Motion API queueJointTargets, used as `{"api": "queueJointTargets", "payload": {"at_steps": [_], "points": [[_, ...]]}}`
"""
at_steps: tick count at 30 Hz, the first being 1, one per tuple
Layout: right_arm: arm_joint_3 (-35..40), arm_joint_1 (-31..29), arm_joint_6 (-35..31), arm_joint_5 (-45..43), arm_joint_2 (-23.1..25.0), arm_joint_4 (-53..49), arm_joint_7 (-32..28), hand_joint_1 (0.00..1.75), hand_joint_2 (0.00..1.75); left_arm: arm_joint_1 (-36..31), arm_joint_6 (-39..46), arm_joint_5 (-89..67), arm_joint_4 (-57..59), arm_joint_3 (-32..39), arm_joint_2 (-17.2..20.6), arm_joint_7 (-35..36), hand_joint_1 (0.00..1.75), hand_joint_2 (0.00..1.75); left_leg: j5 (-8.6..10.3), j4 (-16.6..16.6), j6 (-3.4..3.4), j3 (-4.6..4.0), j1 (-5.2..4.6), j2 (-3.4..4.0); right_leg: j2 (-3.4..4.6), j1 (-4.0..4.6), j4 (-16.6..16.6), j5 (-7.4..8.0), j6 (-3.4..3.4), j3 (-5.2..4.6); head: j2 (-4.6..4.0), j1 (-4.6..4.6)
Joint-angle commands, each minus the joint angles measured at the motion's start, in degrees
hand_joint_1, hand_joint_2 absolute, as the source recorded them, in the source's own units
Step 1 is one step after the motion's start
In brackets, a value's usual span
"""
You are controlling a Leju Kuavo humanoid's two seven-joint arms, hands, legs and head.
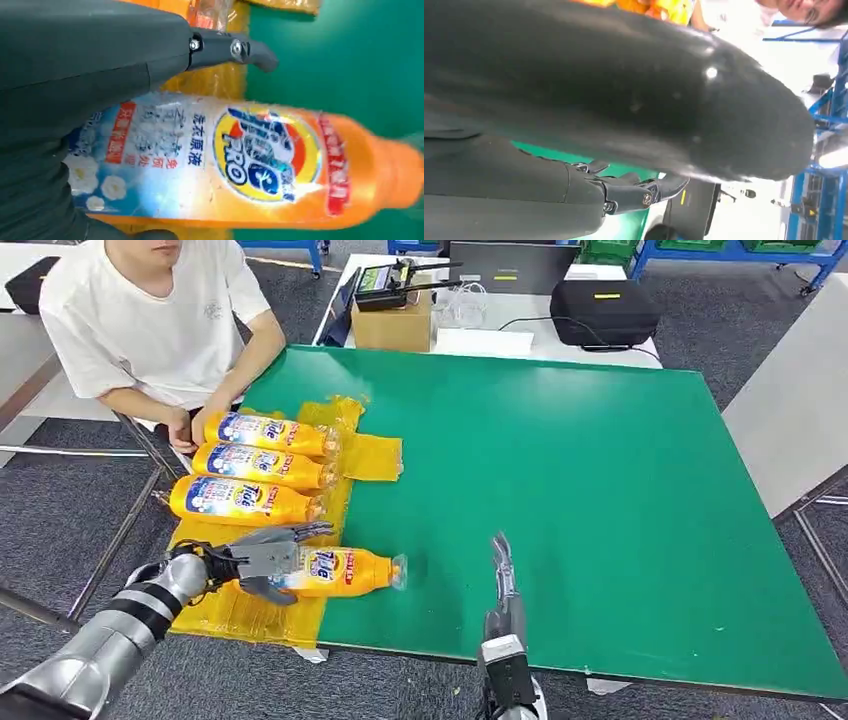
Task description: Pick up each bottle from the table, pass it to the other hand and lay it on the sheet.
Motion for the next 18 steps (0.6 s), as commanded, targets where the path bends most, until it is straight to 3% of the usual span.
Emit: {"api": "queueJointTargets", "payload": {"at_steps": [1, 4, 16, 18], "points": [[-0.5, -0.4, -1.4, -0.3, -2.2, 0.5, 0.1, 0.00, 0.00, 16.4, 11.9, 11.7, -24.6, 5.4, -7.5, -2.3, 0.00, 1.75, 0.00, -0.1, 0.23, -0.13, -0.10, -0.16, -0.13, -0.04, -0.2, -0.01, -0.11, -0.05, 0.00, 0.02], [-2.1, 0.1, 0.8, -0.9, -1.7, 1.3, 0.1, 0.00, 0.00, 19.9, 13.1, 15.1, -32.3, 8.5, -11.3, -3.1, 0.00, 1.75, -0.01, 0.0, 0.19, -0.54, -0.12, -0.24, -0.24, -0.06, -0.2, -0.04, -0.09, -0.41, 0.00, 0.06], [-2.6, 0.1, 1.1, -0.5, -1.4, 1.3, 0.1, 0.00, 0.00, 20.2, 12.6, 15.5, -33.4, 9.3, -11.2, -2.3, 0.00, 1.75, -0.05, 0.0, 0.15, -0.90, -0.03, -0.09, -0.07, 0.02, -0.3, 0.01, -0.11, -0.81, 0.00, 0.00], [-2.8, 0.5, 0.7, 1.0, -1.5, 0.1, 0.1, 0.00, 0.00, 21.7, 11.7, 18.4, -36.7, 11.6, -14.0, -5.5, 0.00, 1.75, -0.06, 0.0, 0.18, -0.91, -0.03, -0.11, -0.08, 0.03, -0.3, 0.00, -0.12, -0.79, 0.00, 0.02]]}}
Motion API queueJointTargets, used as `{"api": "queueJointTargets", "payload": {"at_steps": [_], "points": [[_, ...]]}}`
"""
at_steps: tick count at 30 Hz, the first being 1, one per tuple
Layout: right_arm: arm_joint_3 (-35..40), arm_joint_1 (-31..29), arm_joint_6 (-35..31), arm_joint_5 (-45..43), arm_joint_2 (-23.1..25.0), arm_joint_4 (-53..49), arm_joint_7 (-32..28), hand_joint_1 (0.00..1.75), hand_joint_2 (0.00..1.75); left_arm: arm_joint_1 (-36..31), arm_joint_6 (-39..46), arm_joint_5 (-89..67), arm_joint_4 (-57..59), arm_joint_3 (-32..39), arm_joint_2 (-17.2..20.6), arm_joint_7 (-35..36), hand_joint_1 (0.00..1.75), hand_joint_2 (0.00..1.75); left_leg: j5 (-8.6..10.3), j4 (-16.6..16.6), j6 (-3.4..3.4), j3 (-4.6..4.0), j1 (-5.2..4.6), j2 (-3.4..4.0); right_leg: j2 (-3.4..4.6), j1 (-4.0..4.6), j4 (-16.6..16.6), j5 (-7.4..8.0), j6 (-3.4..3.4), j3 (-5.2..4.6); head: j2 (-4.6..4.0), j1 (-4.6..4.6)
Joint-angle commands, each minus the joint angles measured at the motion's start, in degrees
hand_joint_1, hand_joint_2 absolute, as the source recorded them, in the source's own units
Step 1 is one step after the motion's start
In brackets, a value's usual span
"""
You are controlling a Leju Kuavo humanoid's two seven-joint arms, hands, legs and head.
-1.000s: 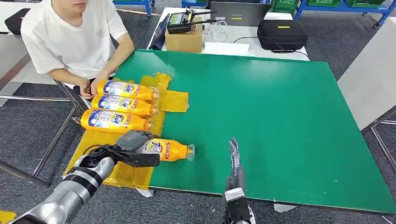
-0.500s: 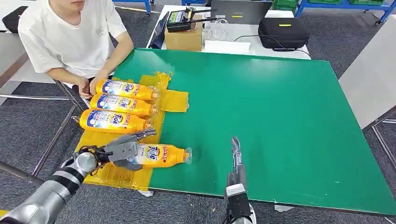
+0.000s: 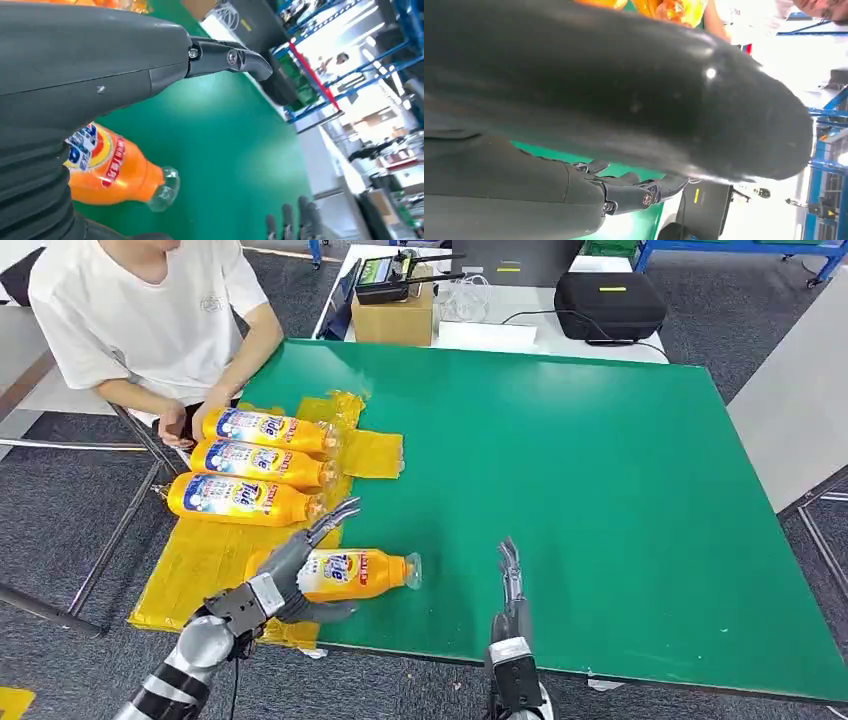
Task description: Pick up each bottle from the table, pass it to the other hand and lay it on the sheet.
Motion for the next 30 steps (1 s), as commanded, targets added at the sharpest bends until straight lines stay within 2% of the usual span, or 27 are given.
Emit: {"api": "queueJointTargets", "payload": {"at_steps": [1, 3, 6, 9, 10, 11, 13, 14, 15, 17, 18, 19, 21, 22, 27, 29, 30], "points": [[-1.6, -0.5, 0.0, 1.6, -1.0, 0.1, 0.1, 0.00, 0.00, 1.6, -1.0, 3.5, -5.1, 4.2, -4.6, -3.2, 0.00, 1.75, 0.00, -0.1, 0.20, 0.04, 0.01, -0.06, -0.03, 0.06, -0.1, 0.02, -0.20, 0.08, 0.00, 0.02], [-2.2, 0.2, -0.4, 2.8, -1.0, -0.7, 0.1, 0.00, 0.00, 3.2, -0.5, 6.9, -9.0, 6.5, -8.3, -3.1, 0.00, 1.75, -0.04, 0.0, 0.24, 0.00, 0.02, -0.09, -0.06, 0.08, -0.1, 0.00, -0.22, 0.08, 0.00, 0.00], [-2.2, 0.2, -0.4, 2.8, -1.0, -0.7, 0.1, 0.00, 0.00, 3.2, -0.5, 6.9, -9.0, 6.5, -8.3, -3.1, 0.00, 1.75, -0.03, 0.0, 0.18, -0.04, -0.01, -0.08, -0.07, 0.03, -0.1, -0.02, -0.15, 0.03, 0.00, 0.00], [-2.6, 1.4, -1.6, 4.0, -1.3, -3.4, 0.1, 0.00, 0.00, 4.4, 2.3, 8.9, -12.0, 8.0, -11.7, -2.3, 0.00, 1.75, -0.04, 0.0, 0.24, 0.00, 0.01, -0.10, -0.08, 0.07, -0.1, -0.02, -0.22, 0.09, 0.00, 0.00], [-2.6, 3.8, -4.6, 2.4, -1.9, -11.5, 0.1, 0.00, 0.00, 7.0, 4.4, 16.5, -16.2, 8.7, -15.8, -0.4, 0.00, 1.75, -0.06, 0.0, 0.27, -0.01, 0.02, -0.17, -0.13, 0.08, -0.1, -0.04, -0.22, 0.12, 0.00, 0.00], [-2.3, 4.7, -9.7, -1.8, -2.0, -17.9, 0.1, 0.00, 0.00, 9.7, 6.0, 22.8, -18.7, 8.7, -18.3, -0.8, 0.00, 1.75, -0.05, 0.0, 0.20, -0.05, -0.01, -0.15, -0.13, 0.04, -0.1, -0.04, -0.16, 0.07, 0.00, 0.02], [-3.8, 5.1, -13.8, 0.8, -0.9, -22.7, 0.1, 0.00, 0.00, 12.2, 11.0, 27.0, -19.0, 8.2, -19.7, -1.6, 0.00, 1.75, -0.14, 0.1, 0.25, -0.08, -0.08, -0.05, -0.02, -0.03, 0.0, -0.10, -0.24, 0.00, 0.00, 0.00], [-6.5, 6.2, -13.8, 2.7, 1.2, -24.1, 0.1, 0.00, 0.00, 13.6, 12.5, 31.2, -17.9, 8.0, -20.3, -0.3, 0.00, 1.75, -0.12, 0.1, 0.19, -0.14, -0.10, 0.08, 0.10, -0.06, 0.0, -0.04, -0.19, -0.12, 0.00, -0.02], [-7.9, 6.8, -13.8, 1.9, 2.2, -24.0, 0.1, 0.00, 1.75, 14.6, 14.2, 32.2, -16.9, 7.7, -20.4, 0.7, 0.00, 1.75, -0.11, 0.0, 0.17, -0.14, -0.11, 0.05, 0.07, -0.08, 0.0, -0.03, -0.15, -0.11, 0.00, 0.00], [-10.5, 7.8, -13.8, 2.2, 3.6, -23.8, 0.1, 0.00, 1.75, 16.0, 18.3, 31.0, -14.6, 7.3, -20.3, 1.1, 0.00, 1.75, -0.08, 0.0, 0.14, -0.12, -0.13, -0.01, -0.01, -0.10, 0.0, -0.03, -0.13, -0.11, 0.00, 0.00], [-11.8, 8.2, -13.8, 3.8, 4.3, -24.1, 0.1, 0.00, 1.75, 16.7, 20.2, 29.8, -13.1, 7.0, -20.1, 0.8, 0.00, 0.00, -0.08, -0.1, 0.19, 0.01, -0.09, -0.06, -0.04, -0.04, -0.1, -0.03, -0.23, 0.03, 0.00, 0.00], [-12.8, 8.6, -13.8, 6.2, 4.9, -23.8, 0.1, 0.00, 1.75, 17.1, 22.0, 29.4, -12.1, 7.1, -20.0, 0.2, 0.00, 1.75, -0.07, -0.1, 0.17, 0.01, -0.10, -0.09, -0.08, -0.05, -0.2, -0.03, -0.19, 0.04, 0.00, -0.02], [-12.5, 8.6, -13.8, 7.5, 4.7, -23.7, 0.1, 0.00, 1.75, 17.9, 23.5, 29.8, -11.5, 7.7, -19.6, -0.2, 0.00, 1.75, -0.07, -0.1, 0.18, -0.01, -0.08, -0.07, -0.05, -0.03, -0.1, -0.02, -0.18, 0.01, 0.00, -0.02], [-8.7, 7.9, -13.8, 2.8, 2.0, -21.1, 0.1, 0.00, 1.75, 18.5, 24.1, 29.5, -11.9, 8.1, -19.4, -1.9, 0.00, 1.75, -0.07, -0.1, 0.16, -0.03, -0.08, -0.02, -0.01, -0.03, -0.1, -0.01, -0.15, -0.03, 0.00, 0.00], [-8.7, 7.9, -13.8, 2.8, 2.0, -21.1, 0.1, 0.00, 1.75, 18.5, 24.1, 29.5, -11.9, 8.1, -19.4, -1.9, 0.00, 1.75, -0.06, -0.1, 0.16, -0.05, -0.07, -0.06, -0.06, -0.03, -0.1, -0.01, -0.13, -0.01, 0.00, 0.02], [-8.6, 7.7, -6.3, -7.4, 0.6, -19.3, 0.1, 0.00, 1.75, 19.4, 25.6, 26.1, -14.0, 8.4, -19.0, -4.8, 0.00, 1.75, -0.08, -0.1, 0.22, 0.05, -0.04, -0.06, -0.03, 0.02, -0.2, -0.01, -0.24, 0.10, 0.00, 0.00], [-9.1, 7.6, -5.7, -7.3, 0.6, -19.1, 0.1, 0.00, 1.75, 19.7, 26.1, 24.7, -14.7, 8.5, -18.9, -5.9, 0.00, 1.75, -0.09, -0.2, 0.25, 0.13, 0.00, -0.01, 0.03, 0.07, -0.3, 0.02, -0.30, 0.17, 0.00, -0.02]]}}
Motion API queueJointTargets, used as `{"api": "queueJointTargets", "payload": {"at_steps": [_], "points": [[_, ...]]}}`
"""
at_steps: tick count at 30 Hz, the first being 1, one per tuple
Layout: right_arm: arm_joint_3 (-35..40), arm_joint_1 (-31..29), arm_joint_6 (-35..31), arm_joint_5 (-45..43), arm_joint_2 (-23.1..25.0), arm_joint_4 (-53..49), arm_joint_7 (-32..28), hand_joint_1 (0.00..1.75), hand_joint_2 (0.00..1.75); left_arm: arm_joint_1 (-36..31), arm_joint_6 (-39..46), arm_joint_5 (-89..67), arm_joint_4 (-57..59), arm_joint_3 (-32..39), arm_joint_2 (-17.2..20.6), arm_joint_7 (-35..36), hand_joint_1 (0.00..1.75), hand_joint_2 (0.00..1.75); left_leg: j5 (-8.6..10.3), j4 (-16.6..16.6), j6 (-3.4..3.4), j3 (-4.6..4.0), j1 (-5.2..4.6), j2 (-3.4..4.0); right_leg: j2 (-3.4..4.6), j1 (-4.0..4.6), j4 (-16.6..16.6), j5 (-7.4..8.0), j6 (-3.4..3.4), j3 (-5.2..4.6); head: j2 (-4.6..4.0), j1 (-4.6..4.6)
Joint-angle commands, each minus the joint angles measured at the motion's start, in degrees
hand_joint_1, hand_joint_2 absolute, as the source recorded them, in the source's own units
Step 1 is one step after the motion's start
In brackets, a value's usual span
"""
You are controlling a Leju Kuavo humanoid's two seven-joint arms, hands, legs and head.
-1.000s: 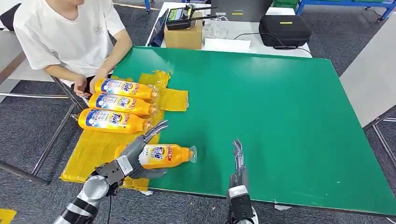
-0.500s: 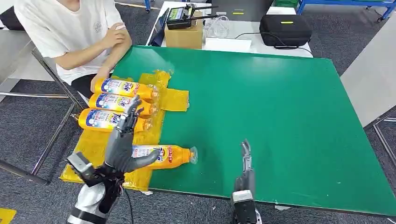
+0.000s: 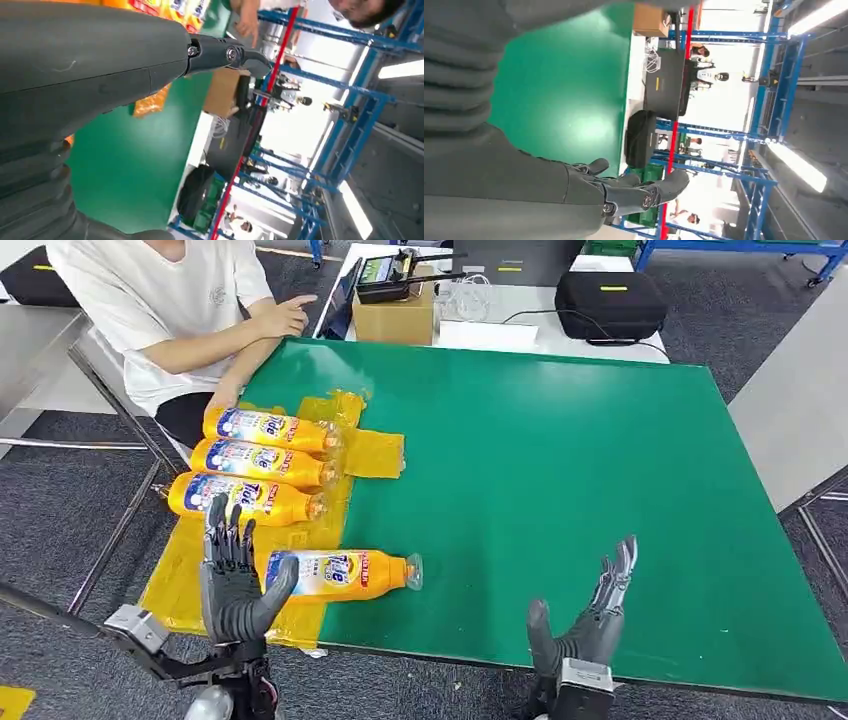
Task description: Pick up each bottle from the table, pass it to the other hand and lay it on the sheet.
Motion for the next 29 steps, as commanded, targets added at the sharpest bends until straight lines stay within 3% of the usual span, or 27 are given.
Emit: {"api": "queueJointTargets", "payload": {"at_steps": [1, 6, 9, 10, 13, 16, 18, 20, 21, 29], "points": [[-1.4, -1.0, 7.9, -10.1, -2.6, 3.7, 0.2, 0.00, 1.75, 1.6, 0.5, -5.3, 0.0, 1.0, 1.3, -3.6, 0.00, 1.75, -0.01, -0.2, 0.20, 0.27, 0.04, -0.01, 0.03, 0.10, -0.2, 0.02, -0.29, 0.26, 0.00, 0.00], [-3.1, -4.9, 5.8, -6.6, -0.8, 10.5, 0.2, 0.00, 1.75, 2.6, -5.6, -6.8, 0.4, 2.7, 1.3, -5.1, 0.00, 1.75, -0.02, -0.2, 0.17, 0.24, 0.04, 0.08, 0.12, 0.10, -0.2, 0.03, -0.26, 0.20, 0.00, -0.02], [-2.9, -7.0, 4.3, -3.8, 0.5, 17.0, 2.7, 0.00, 1.75, 2.0, -3.3, -7.8, 3.0, 5.2, -0.4, -4.7, 0.00, 1.75, 0.02, -0.2, 0.16, 0.27, 0.04, 0.13, 0.17, 0.09, -0.2, 0.09, -0.24, 0.22, 0.00, 0.00], [-2.5, -7.5, 3.2, -3.0, 0.8, 19.0, 3.5, 0.00, 0.00, 1.8, -2.4, -8.4, 3.2, 5.8, -0.7, -5.2, 0.00, 1.75, 0.03, -0.2, 0.12, 0.23, 0.02, 0.11, 0.14, 0.06, -0.2, 0.08, -0.19, 0.20, 0.00, -0.02], [-1.6, -11.3, 0.5, -1.5, 3.5, 26.7, 7.3, 0.00, 0.00, 0.6, 0.0, -11.0, 4.4, 7.0, -1.1, -6.7, 0.00, 1.75, 0.03, -0.2, 0.09, 0.19, 0.02, 0.08, 0.10, 0.05, -0.1, 0.06, -0.16, 0.14, 0.00, 0.00], [1.6, -14.6, 2.6, -6.7, 5.4, 31.5, 3.0, 0.00, 0.00, -2.9, 1.0, -11.3, 8.3, 8.1, -1.3, -6.3, 0.00, 1.75, 0.04, -0.2, 0.12, 0.27, 0.05, 0.21, 0.25, 0.10, -0.2, 0.11, -0.26, 0.18, 0.00, -0.02], [6.2, -14.1, 2.8, -3.6, 3.7, 28.6, 4.1, 0.00, 0.00, -4.5, 0.1, -10.4, 9.8, 8.1, -1.4, -6.4, 0.00, 1.75, 0.07, -0.2, 0.14, 0.23, 0.05, 0.08, 0.12, 0.10, -0.2, 0.10, -0.28, 0.18, 0.00, 0.00], [8.5, -12.7, 7.4, -2.6, 1.0, 24.5, 7.3, 0.00, 0.00, -6.0, -1.6, -11.0, 11.0, 5.8, -0.7, -5.5, 0.00, 1.75, 0.07, -0.2, 0.16, 0.23, 0.08, -0.03, 0.02, 0.15, -0.2, 0.07, -0.31, 0.24, 0.00, -0.02], [8.2, -12.5, 8.2, -2.7, 0.7, 24.0, 7.9, 0.00, 1.75, -6.2, -1.6, -11.2, 11.1, 5.4, -0.7, -5.3, 0.00, 1.75, 0.08, -0.2, 0.14, 0.16, 0.03, -0.13, -0.10, 0.08, -0.1, 0.02, -0.23, 0.21, 0.00, 0.00], [7.1, -13.4, 17.0, 1.6, 0.6, 25.9, 9.5, 0.00, 1.75, -7.1, 0.4, -15.7, 13.0, 4.6, -0.2, -1.6, 0.00, 1.75, 0.06, -0.2, 0.18, 0.21, 0.02, -0.09, -0.05, 0.07, -0.2, 0.04, -0.24, 0.27, 0.00, 0.00]]}}
